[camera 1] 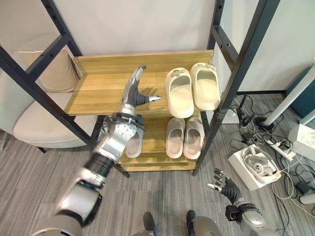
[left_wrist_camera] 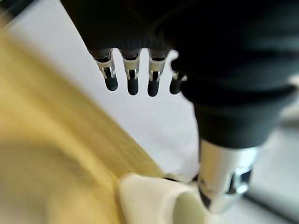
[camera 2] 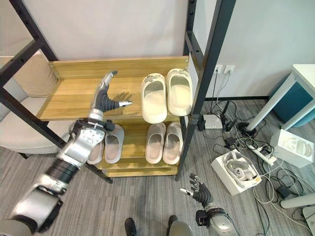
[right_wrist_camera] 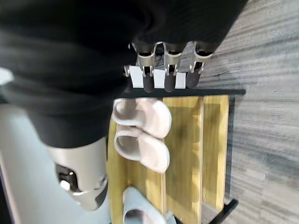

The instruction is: Arrange the slippers neatly on the shoe rack.

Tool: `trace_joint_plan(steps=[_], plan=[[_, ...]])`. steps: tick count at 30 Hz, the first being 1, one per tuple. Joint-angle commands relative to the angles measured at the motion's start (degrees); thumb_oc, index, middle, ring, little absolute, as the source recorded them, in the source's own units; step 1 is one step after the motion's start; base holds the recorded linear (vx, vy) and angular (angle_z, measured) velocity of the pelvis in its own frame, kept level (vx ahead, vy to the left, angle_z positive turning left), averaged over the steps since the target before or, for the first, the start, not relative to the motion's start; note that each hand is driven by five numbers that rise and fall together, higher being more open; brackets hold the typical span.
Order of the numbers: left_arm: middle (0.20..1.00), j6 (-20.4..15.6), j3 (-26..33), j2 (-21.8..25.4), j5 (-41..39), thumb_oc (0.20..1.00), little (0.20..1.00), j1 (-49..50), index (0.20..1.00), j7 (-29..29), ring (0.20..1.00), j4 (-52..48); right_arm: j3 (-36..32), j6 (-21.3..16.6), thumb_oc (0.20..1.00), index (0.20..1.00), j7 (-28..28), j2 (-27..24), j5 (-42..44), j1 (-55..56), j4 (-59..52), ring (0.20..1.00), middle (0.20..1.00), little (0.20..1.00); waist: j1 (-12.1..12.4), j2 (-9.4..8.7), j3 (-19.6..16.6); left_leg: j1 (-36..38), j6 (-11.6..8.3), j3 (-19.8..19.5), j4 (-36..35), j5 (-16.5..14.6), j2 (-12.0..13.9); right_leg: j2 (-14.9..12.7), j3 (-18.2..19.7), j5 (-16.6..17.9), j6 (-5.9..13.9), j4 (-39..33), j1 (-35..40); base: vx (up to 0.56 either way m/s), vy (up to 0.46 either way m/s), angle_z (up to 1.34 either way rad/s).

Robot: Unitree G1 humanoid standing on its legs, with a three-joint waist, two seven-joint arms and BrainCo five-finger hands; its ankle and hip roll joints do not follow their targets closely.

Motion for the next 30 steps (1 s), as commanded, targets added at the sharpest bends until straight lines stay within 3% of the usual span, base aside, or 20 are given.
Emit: trace_joint_plan(steps=[1,4,12,18,24,26,30], plan=[[1.0,-6.0,-0.4,1.9,-20.0,1.0,1.0,-8.5,1.0,-5.6,1.0,0.3,-0.6,-0.8,1.0,1.0,-0.8,0.8,-1.2,-1.4,-2.3,1.0,1.0,1.0,-0.2,-1.95,1.5,5.0,-2.02,-0.6,1.0,-7.6,1.0,-3.1,0.0,6.9,6.53,-18.2,9.2,0.0,0.0,0.0],[1.0,-4.1,-3.8,1.6,-26.6,1.0,1.0,-8.4,1.0,-8.3,1.0,0.9,0.6,0.1,1.0,1.0,-0.4,0.5,-1.8,-1.3,-2.5,1.0,1.0,1.0,-0.5,-1.83,1.2,5.7,-1.92,-0.5,0.4,-7.5,0.8,-3.1,0.0,7.0,6.6,-18.3,9.7,0.01,0.013,-0.03],[1.0,-3.0,-5.8,-1.3,-20.5,1.0,1.0,-13.5,1.0,-6.7,1.0,8.5,1.6,0.1,1.0,1.0,0.3,0.1,-1.9,-0.3,-2.2,1.0,1.0,1.0,-1.8,-1.88,1.0,6.2,-1.88,0.3,-0.3,-7.3,0.6,-3.1,0.9,7.5,6.77,-18.8,9.5,0.01,0.004,-0.05],[1.0,-1.5,-7.5,-3.1,-8.3,1.0,1.0,-19.4,1.0,-4.0,1.0,19.5,1.6,-0.6,1.0,1.0,0.5,-0.6,-1.2,0.7,-2.7,1.0,1.0,1.0,-3.5,-2.0,1.3,6.5,-1.91,1.3,-0.1,-7.7,0.7,-3.2,2.1,7.6,6.97,-18.4,8.7,0.01,0.002,-0.05],[1.0,0.1,-9.8,-1.6,3.2,1.0,1.0,-25.9,1.0,0.2,1.0,29.7,1.4,-1.6,1.0,1.0,0.9,-2.0,-0.4,1.5,-4.3,1.0,1.0,1.0,-5.1,-1.91,2.1,6.3,-2.04,2.6,0.2,-7.9,0.8,-3.2,3.7,7.7,7.25,-17.9,7.1,0.01,0.014,-0.17],[1.0,1.4,-12.0,0.2,9.9,1.0,1.0,-31.2,1.0,1.6,1.0,38.8,1.2,-2.4,1.0,1.0,1.2,-3.8,-0.1,1.5,-5.1,1.0,1.0,1.0,-6.5,-2.06,3.0,5.4,-2.15,3.6,0.6,-8.0,1.0,-3.0,4.9,7.9,7.51,-17.4,5.3,-0.01,0.015,-0.16],[1.0,1.8,-12.2,1.0,11.0,1.0,1.0,-33.8,1.0,2.2,1.0,43.5,1.1,-3.2,1.0,1.0,1.2,-4.5,0.3,1.3,-5.5,1.0,1.0,1.0,-7.2,-2.25,3.8,4.5,-2.18,4.2,1.0,-7.8,1.2,-2.9,5.7,8.2,7.6,-17.2,4.0,-0.01,0.007,-0.28]])
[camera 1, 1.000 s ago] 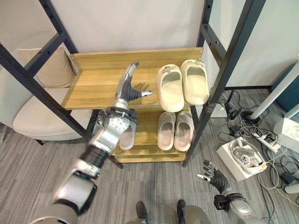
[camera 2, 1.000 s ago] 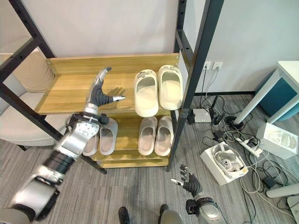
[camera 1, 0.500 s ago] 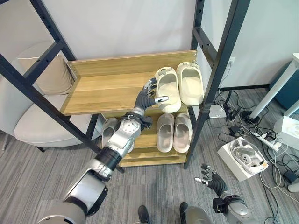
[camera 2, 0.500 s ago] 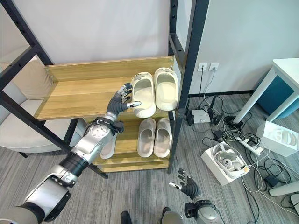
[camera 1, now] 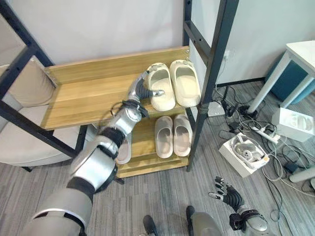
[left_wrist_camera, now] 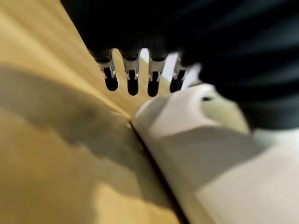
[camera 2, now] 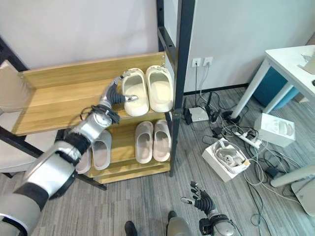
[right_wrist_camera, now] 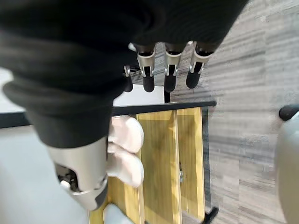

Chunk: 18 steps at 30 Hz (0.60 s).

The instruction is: Arrange the slippers neatly on the shoe rack.

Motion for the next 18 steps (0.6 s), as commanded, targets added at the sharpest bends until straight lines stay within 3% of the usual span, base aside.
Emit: trace_joint_plan(steps=[1,7,11,18], plan=[[1.0,-0.4,2.2,-1.0,2.6,1.0,1.0,-2.7,1.0,0.7,1.0,2.6,-0.3,-3.9,1.0,1.0,0.4,0.8,1.3,-1.7,-2.9,1.0,1.0,1.0,-1.4,-2.55,1.6,4.3,-1.1,-1.8,2.0,-7.1,1.1,-3.8,-0.1,7.3,6.8,-17.6,8.2,0.0,-0.002,-0.05],[1.0,-1.6,4.0,-1.0,1.2,1.0,1.0,-1.2,1.0,4.0,1.0,-2.3,0.3,-4.7,1.0,1.0,-0.3,1.7,2.1,-1.4,-2.2,1.0,1.0,1.0,-0.9,-2.58,1.3,4.3,-1.06,-2.1,1.9,-7.2,1.1,-3.8,-0.4,7.1,6.64,-17.7,8.5,0.01,-0.005,-0.03],[1.0,-2.9,7.7,-1.1,2.8,1.0,1.0,7.0,1.0,8.6,1.0,-21.0,0.3,-5.4,1.0,1.0,-1.7,3.2,2.5,-2.0,-2.1,1.0,1.0,1.0,0.9,-2.74,0.9,4.4,-1.07,-3.5,1.8,-7.3,1.1,-3.9,-1.9,6.4,6.3,-17.8,9.9,-0.01,-0.015,0.13],[1.0,-3.8,10.5,1.1,7.1,1.0,1.0,14.9,1.0,9.4,1.0,-34.9,0.2,-5.4,1.0,1.0,-1.8,4.6,2.3,-3.0,-1.5,1.0,1.0,1.0,2.7,-2.86,0.3,4.8,-1.1,-4.7,1.5,-7.4,1.0,-3.9,-3.4,6.2,6.13,-18.5,11.5,-0.01,0.002,0.16]])
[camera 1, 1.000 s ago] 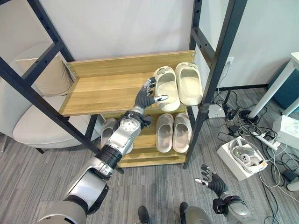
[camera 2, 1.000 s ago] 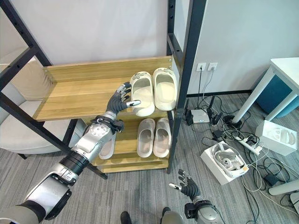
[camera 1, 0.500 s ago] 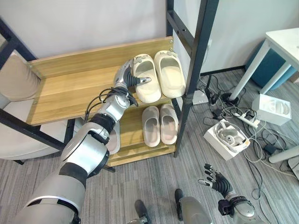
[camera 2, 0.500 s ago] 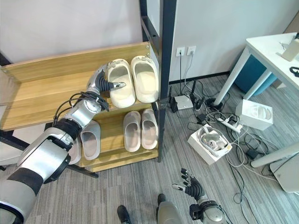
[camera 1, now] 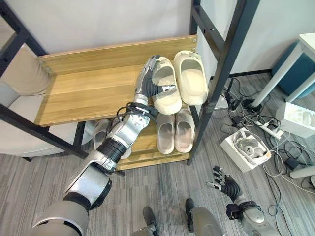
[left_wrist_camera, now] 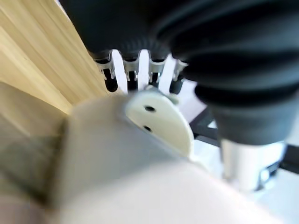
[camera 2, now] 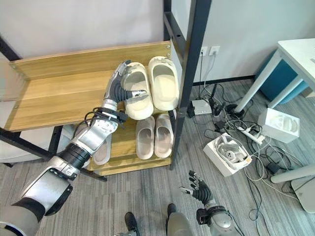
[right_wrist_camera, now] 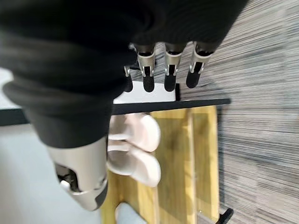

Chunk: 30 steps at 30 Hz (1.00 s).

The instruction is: Arrange the slippers neatly on the shoe rack.

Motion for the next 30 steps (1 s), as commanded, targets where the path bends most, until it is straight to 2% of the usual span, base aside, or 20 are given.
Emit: trace_joint_plan(steps=[1,7,10,11,13,15,16,17,18,19,20,21,22,24,28,30], plan=[[1.0,-5.1,4.2,1.9,6.5,1.0,1.0,0.2,1.0,2.9,1.0,-3.8,0.0,-3.2,1.0,1.0,0.1,3.3,1.3,0.1,-1.4,1.0,1.0,1.0,0.7,-3.63,-2.1,3.8,-1.73,-2.6,1.6,-7.5,0.8,-3.6,-0.9,6.8,6.42,-17.3,8.3,-0.03,0.0,0.14],[1.0,-10.5,6.7,1.6,4.5,1.0,1.0,7.0,1.0,2.4,1.0,-14.5,1.1,-4.1,1.0,1.0,0.4,4.4,1.9,0.0,-0.9,1.0,1.0,1.0,1.7,-4.43,-3.2,4.4,-1.85,-2.7,1.0,-7.3,1.0,-3.4,-1.2,7.2,6.5,-18.0,8.9,-0.01,-0.002,0.05],[1.0,-12.8,6.9,1.4,1.9,1.0,1.0,10.0,1.0,0.3,1.0,-21.3,1.2,-4.2,1.0,1.0,0.4,5.0,2.1,0.2,-0.1,1.0,1.0,1.0,2.3,-4.61,-4.0,4.7,-1.87,-2.9,0.5,-7.2,1.0,-3.3,-1.4,7.5,6.57,-18.7,9.5,0.01,-0.009,0.05],[1.0,-14.8,7.1,1.2,-1.0,1.0,1.0,11.6,1.0,-0.9,1.0,-26.5,1.1,-4.1,1.0,1.0,0.4,5.6,2.1,0.3,0.2,1.0,1.0,1.0,2.7,-4.65,-4.3,4.9,-1.84,-3.0,0.2,-7.0,0.9,-3.3,-1.7,7.7,6.59,-19.0,9.8,0.0,0.0,0.0],[1.0,-16.0,6.7,1.2,-3.5,1.0,1.0,12.1,1.0,-2.3,1.0,-28.6,1.2,-4.1,1.0,1.0,0.4,5.7,2.2,0.4,0.4,1.0,1.0,1.0,2.7,-4.68,-4.5,5.0,-1.82,-3.1,0.1,-6.9,0.9,-3.3,-1.8,7.8,6.6,-19.2,10.0,0.0,0.0,0.0],[1.0,-19.1,6.0,1.9,-11.3,1.0,1.0,13.9,1.0,-8.1,1.0,-34.0,1.1,-3.9,1.0,1.0,0.7,5.9,2.7,0.6,0.1,1.0,1.0,1.0,3.1,-4.61,-5.0,5.3,-1.83,-3.3,-0.3,-6.8,0.8,-3.3,-2.1,7.8,6.67,-19.5,10.5,0.01,0.004,0.07],[1.0,-20.0,4.4,3.0,-21.2,1.0,1.0,15.1,1.0,-17.2,1.0,-38.0,0.7,-3.5,1.0,1.0,1.5,6.0,3.2,1.0,0.0,1.0,1.0,1.0,3.3,-4.4,-5.6,5.5,-1.82,-3.3,-0.5,-6.8,0.8,-3.3,-2.3,7.9,6.75,-19.8,10.9,0.01,0.002,0.07],[1.0,-19.9,4.5,3.1,-21.6,1.0,1.0,15.1,1.0,-17.5,1.0,-38.1,0.7,-3.5,1.0,1.0,1.5,6.0,3.2,1.0,0.0,1.0,1.0,1.0,3.3,-4.43,-5.6,5.6,-1.82,-3.3,-0.5,-6.8,0.8,-3.3,-2.3,8.0,6.75,-19.9,10.9,0.02,0.012,0.06],[1.0,-16.0,-0.2,5.9,-36.3,1.0,1.0,17.2,1.0,-31.5,1.0,-41.9,0.1,-2.2,1.0,1.0,3.3,6.9,3.8,1.9,1.2,1.0,1.0,1.0,3.7,-3.91,-6.3,5.9,-1.81,-3.4,-0.8,-6.7,0.6,-3.4,-2.8,8.1,6.82,-20.1,11.5,0.01,0.017,0.08],[1.0,-13.1,-3.5,9.1,-40.6,1.0,1.0,18.5,1.0,-38.2,1.0,-43.2,0.0,-1.7,1.0,1.0,4.6,7.2,3.9,2.3,2.1,1.0,1.0,1.0,4.0,-3.67,-6.6,6.2,-1.82,-3.5,-0.9,-6.7,0.6,-3.4,-3.1,8.1,6.86,-20.2,11.9,0.0,0.018,0.08],[1.0,-11.6,-5.2,10.3,-42.6,1.0,1.0,19.6,1.0,-40.9,1.0,-42.9,0.1,-1.4,1.0,1.0,5.1,7.1,3.7,2.3,2.5,1.0,1.0,1.0,4.2,-3.61,-6.6,6.3,-1.81,-3.5,-0.9,-6.7,0.5,-3.4,-3.1,8.1,6.86,-20.2,12.0,-0.01,0.008,0.05],[1.0,-11.6,-5.2,10.4,-42.7,1.0,1.0,19.6,1.0,-40.9,1.0,-42.9,0.1,-1.5,1.0,1.0,5.1,7.1,3.7,2.3,2.5,1.0,1.0,1.0,4.2,-3.66,-6.6,6.3,-1.81,-3.5,-0.9,-6.7,0.5,-3.4,-3.1,8.1,6.86,-20.2,12.1,0.0,0.0,0.0],[1.0,-9.1,-8.6,12.5,-43.8,1.0,1.0,22.6,1.0,-44.7,1.0,-41.9,0.1,-1.3,1.0,1.0,5.8,6.9,3.7,1.9,3.1,1.0,1.0,1.0,4.5,-3.44,-6.6,6.5,-1.76,-3.6,-0.9,-6.7,0.5,-3.5,-3.3,8.3,6.88,-20.3,12.3,0.0,0.0,0.0],[1.0,-7.3,-11.5,14.8,-41.5,1.0,1.0,27.1,1.0,-47.7,1.0,-39.5,0.1,-1.1,1.0,1.0,6.2,6.4,3.5,1.2,3.7,1.0,1.0,1.0,4.8,-3.37,-6.7,6.7,-1.65,-3.7,-0.9,-6.8,0.5,-3.5,-3.4,8.4,6.87,-20.4,12.6,0.0,0.0,0.0],[1.0,-6.4,-10.9,14.1,-40.2,1.0,1.0,34.8,1.0,-48.2,1.0,-33.3,0.1,-1.2,1.0,1.0,6.3,5.9,4.0,0.4,3.5,1.0,1.0,1.0,5.1,-3.32,-6.6,6.9,-1.53,-3.8,-0.9,-6.8,0.5,-3.6,-3.3,8.5,6.78,-20.5,12.8,-0.01,0.008,0.02],[1.0,-5.8,-8.2,11.4,-39.2,1.0,1.0,42.4,1.0,-46.3,1.0,-26.1,-0.6,-1.3,1.0,1.0,5.9,5.7,4.1,0.4,3.4,1.0,1.0,1.0,5.5,-3.38,-6.7,7.1,-1.4,-3.9,-0.8,-6.8,0.5,-3.6,-3.3,8.4,6.65,-20.4,13.0,0.0,0.0,0.0]])
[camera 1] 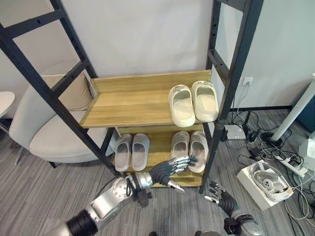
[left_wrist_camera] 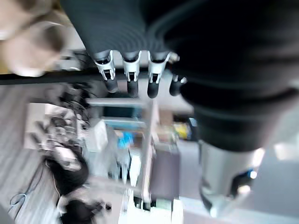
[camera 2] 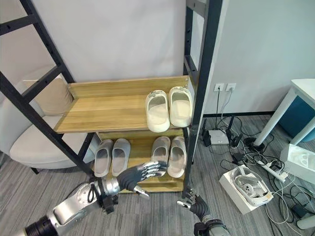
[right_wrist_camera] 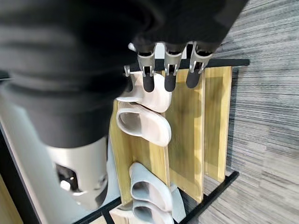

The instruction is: Arrange the slippers neatly on the shoe rack.

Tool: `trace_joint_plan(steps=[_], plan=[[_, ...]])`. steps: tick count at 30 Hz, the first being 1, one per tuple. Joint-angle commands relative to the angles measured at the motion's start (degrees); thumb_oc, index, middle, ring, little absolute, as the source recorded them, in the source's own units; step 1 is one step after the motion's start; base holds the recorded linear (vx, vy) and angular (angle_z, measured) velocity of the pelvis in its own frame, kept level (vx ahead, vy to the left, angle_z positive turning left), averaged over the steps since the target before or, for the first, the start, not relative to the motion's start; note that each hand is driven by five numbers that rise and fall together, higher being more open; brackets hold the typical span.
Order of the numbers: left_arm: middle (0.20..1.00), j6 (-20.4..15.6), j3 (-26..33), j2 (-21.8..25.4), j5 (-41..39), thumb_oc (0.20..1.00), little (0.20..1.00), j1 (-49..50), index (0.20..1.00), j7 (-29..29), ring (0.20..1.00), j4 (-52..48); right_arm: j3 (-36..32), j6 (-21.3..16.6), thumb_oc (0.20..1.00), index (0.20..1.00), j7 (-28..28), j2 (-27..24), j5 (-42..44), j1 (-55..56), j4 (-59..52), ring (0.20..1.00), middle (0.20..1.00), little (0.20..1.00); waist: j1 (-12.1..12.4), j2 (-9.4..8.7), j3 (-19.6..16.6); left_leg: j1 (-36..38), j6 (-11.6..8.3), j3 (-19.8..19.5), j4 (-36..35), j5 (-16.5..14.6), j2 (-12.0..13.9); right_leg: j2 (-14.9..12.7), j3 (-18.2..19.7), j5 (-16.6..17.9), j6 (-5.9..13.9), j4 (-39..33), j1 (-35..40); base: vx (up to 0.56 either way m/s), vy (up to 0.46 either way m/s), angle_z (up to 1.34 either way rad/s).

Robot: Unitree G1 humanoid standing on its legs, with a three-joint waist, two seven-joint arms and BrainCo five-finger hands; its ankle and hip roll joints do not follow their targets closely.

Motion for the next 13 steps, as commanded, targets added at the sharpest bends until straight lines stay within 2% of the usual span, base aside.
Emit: trace_joint_plan(steps=[1,2,5,6,13], plan=[[1.0,-1.7,5.2,-1.1,1.4,1.0,1.0,-2.1,1.0,1.1,1.0,-0.5,-0.8,-2.3,1.0,1.0,0.4,2.5,1.8,-2.9,-3.4,1.0,1.0,1.0,-0.3,-4.38,1.6,4.5,-1.64,-1.0,-0.4,-5.9,0.2,-3.7,-0.4,8.8,7.26,-18.7,8.3,-0.01,0.006,0.06],[1.0,-0.8,9.7,-5.8,1.4,1.0,1.0,4.7,1.0,4.9,1.0,8.2,-1.8,-2.1,1.0,1.0,-0.6,2.5,1.9,-2.5,-3.4,1.0,1.0,1.0,0.2,-4.5,1.6,4.8,-1.57,-1.3,-0.2,-6.0,0.3,-3.7,-0.6,8.6,7.03,-18.7,8.8,-0.01,0.001,0.08],[1.0,0.2,12.2,-8.6,0.4,1.0,1.0,7.9,1.0,6.9,1.0,12.7,-2.6,-1.8,1.0,1.0,-1.2,2.6,1.8,-1.9,-3.4,1.0,1.0,1.0,0.4,-4.58,1.2,4.6,-1.49,-1.5,-0.2,-5.7,0.2,-3.7,-0.7,8.7,6.88,-18.8,8.7,-0.01,-0.004,0.05],[1.0,1.2,14.8,-11.2,-0.3,1.0,1.0,9.9,1.0,9.1,1.0,17.4,-3.3,-1.5,1.0,1.0,-1.9,2.9,1.5,-1.5,-3.0,1.0,1.0,1.0,0.8,-4.63,1.2,4.5,-1.44,-1.7,-0.2,-5.6,0.2,-3.7,-1.0,8.8,6.78,-18.9,8.8,0.0,-0.004,0.06],[1.0,1.1,20.9,-16.4,3.2,1.0,1.0,10.1,1.0,14.1,1.0,30.7,-5.1,-0.8,1.0,1.0,-3.6,3.7,0.3,-0.8,-2.0,1.0,1.0,1.0,1.0,-4.67,1.0,4.4,-1.46,-1.9,-0.2,-5.3,0.3,-3.8,-1.2,8.7,6.53,-19.0,8.8,0.0,-0.003,0.02]])
